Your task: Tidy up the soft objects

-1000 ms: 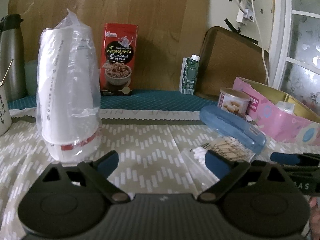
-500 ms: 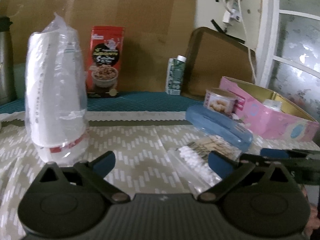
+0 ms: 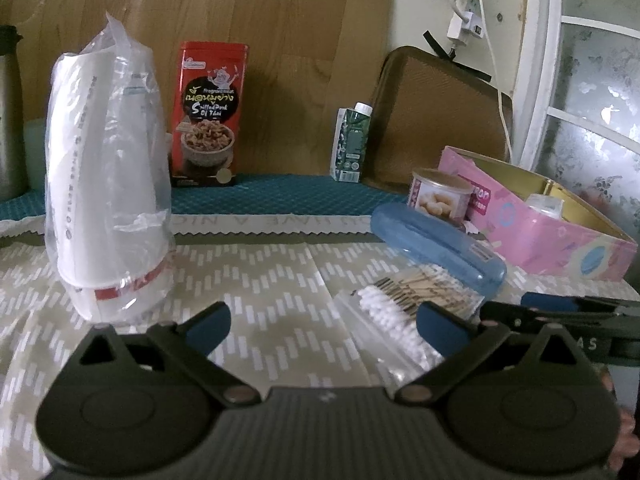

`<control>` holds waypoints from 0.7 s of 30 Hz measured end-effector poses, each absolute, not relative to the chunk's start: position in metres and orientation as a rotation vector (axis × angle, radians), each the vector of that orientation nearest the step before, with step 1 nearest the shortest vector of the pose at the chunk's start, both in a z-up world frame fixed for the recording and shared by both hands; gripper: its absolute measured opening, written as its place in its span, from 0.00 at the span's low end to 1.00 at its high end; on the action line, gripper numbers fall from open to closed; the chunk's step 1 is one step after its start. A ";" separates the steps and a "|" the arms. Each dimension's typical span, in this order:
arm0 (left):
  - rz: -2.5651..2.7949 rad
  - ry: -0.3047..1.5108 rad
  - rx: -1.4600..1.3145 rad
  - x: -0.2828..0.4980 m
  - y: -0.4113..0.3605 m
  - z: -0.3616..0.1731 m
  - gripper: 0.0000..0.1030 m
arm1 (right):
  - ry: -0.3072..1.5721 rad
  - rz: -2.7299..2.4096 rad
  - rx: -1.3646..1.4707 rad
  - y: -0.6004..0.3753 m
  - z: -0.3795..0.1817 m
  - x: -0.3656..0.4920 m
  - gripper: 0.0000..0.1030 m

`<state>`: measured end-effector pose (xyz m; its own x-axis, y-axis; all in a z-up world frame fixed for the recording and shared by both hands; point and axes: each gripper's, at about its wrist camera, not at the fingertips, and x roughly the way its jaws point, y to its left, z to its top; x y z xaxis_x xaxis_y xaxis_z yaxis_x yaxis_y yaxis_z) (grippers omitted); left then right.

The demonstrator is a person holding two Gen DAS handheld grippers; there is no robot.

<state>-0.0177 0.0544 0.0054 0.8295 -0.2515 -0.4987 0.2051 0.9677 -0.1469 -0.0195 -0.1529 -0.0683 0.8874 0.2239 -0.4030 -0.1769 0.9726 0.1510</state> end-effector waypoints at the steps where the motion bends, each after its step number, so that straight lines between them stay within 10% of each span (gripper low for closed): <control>1: -0.243 0.539 -0.085 -0.017 0.054 0.005 1.00 | 0.432 0.208 0.111 -0.152 -0.068 -0.020 0.67; 21: -0.346 0.594 -0.054 -0.008 0.042 0.001 1.00 | 0.424 0.218 0.143 -0.155 -0.068 -0.022 0.69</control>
<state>-0.0083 0.0420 0.0008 0.7729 -0.3344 -0.5393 0.3036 0.9412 -0.1484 -0.0219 -0.1550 -0.0677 0.8886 0.2393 -0.3913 -0.1798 0.9666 0.1828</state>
